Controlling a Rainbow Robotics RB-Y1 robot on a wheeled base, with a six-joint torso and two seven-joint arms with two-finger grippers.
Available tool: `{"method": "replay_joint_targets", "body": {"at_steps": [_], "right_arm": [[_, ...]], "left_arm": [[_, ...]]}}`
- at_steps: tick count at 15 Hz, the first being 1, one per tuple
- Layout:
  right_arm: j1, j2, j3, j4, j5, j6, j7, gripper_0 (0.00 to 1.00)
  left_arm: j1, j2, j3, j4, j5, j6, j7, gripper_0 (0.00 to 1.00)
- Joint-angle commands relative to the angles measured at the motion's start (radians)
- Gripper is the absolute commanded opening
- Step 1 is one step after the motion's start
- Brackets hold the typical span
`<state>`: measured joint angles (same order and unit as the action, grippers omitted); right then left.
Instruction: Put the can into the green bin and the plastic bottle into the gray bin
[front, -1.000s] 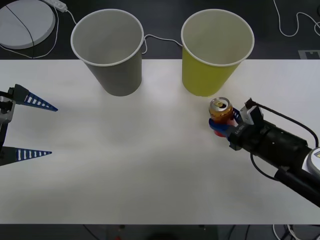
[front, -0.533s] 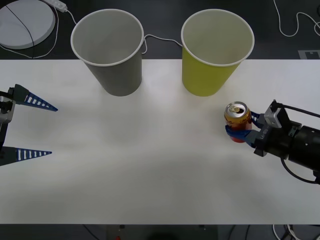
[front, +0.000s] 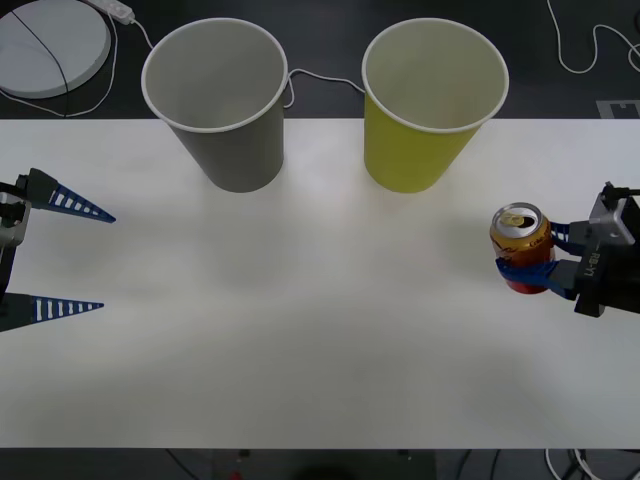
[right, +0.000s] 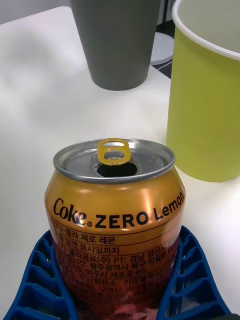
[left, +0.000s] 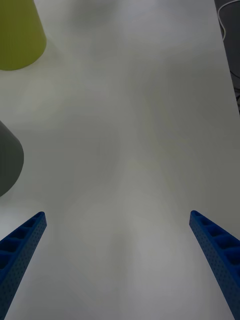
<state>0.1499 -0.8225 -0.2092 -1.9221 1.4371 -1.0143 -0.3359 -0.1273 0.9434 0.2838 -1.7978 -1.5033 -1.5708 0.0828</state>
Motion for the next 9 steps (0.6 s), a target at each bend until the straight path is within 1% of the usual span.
{"method": "replay_joint_targets", "body": {"at_steps": [1,3,5,8,9], "right_arm": [[-0.003,-0.003,-0.118,-0.08,0.069,-0.147,-0.146,0.0],[-0.024,-0.026,-0.185,-0.132,0.108,-0.248,-0.256,0.0],[-0.062,-0.073,-0.208,-0.14,0.105,-0.309,-0.325,0.0],[-0.174,-0.192,-0.211,-0.132,0.103,-0.405,-0.449,0.0],[-0.214,-0.216,-0.213,-0.121,0.103,-0.443,-0.482,0.0]], "left_arm": [[0.0,0.0,0.0,0.0,0.0,0.0,0.0,1.0],[0.0,0.0,0.0,0.0,0.0,0.0,0.0,1.0],[0.0,0.0,0.0,0.0,0.0,0.0,0.0,1.0],[0.0,0.0,0.0,0.0,0.0,0.0,0.0,1.0],[0.0,0.0,0.0,0.0,0.0,0.0,0.0,1.0]]}}
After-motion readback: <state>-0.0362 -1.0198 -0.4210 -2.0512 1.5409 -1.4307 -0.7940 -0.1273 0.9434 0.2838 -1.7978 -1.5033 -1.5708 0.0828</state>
